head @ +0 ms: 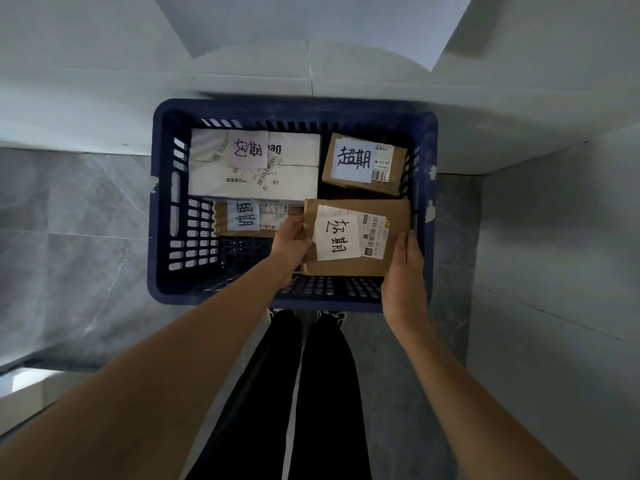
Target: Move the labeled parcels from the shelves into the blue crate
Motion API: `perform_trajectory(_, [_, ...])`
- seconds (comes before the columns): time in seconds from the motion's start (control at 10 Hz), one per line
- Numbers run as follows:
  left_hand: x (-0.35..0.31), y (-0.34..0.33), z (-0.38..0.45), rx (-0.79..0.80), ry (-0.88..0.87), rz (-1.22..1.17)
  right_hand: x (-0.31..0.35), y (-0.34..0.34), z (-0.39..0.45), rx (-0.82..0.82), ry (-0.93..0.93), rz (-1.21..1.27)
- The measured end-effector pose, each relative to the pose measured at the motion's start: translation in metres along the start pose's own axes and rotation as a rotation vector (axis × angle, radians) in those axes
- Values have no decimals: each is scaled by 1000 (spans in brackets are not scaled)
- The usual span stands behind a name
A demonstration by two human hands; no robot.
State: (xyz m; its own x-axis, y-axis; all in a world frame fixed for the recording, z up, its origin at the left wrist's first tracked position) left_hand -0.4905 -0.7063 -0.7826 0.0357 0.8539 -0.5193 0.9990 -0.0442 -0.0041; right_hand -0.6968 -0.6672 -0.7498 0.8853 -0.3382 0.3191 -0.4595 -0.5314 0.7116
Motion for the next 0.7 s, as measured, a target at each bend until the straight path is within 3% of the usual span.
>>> perform_trajectory(0.2, [-1, -1, 0, -10, -12, 101, 8, 8, 4, -38, 42, -1])
perform_trajectory(0.4, [-19, 9, -19, -22, -74, 429, 12, 16, -1, 49, 28, -17])
perform_trajectory(0.7, [-81, 33, -92, -30, -402, 937, 20, 52, -52, 21, -12, -1])
Point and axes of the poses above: each hand's wrist, its own z-axis towards the middle knuckle, its own y-axis out of the back of the hand, x = y × z, the point moved 6 cm from there along z, towards the middle knuckle, and after that the axes turned 11 degrees about x, right-handed, at the moved point
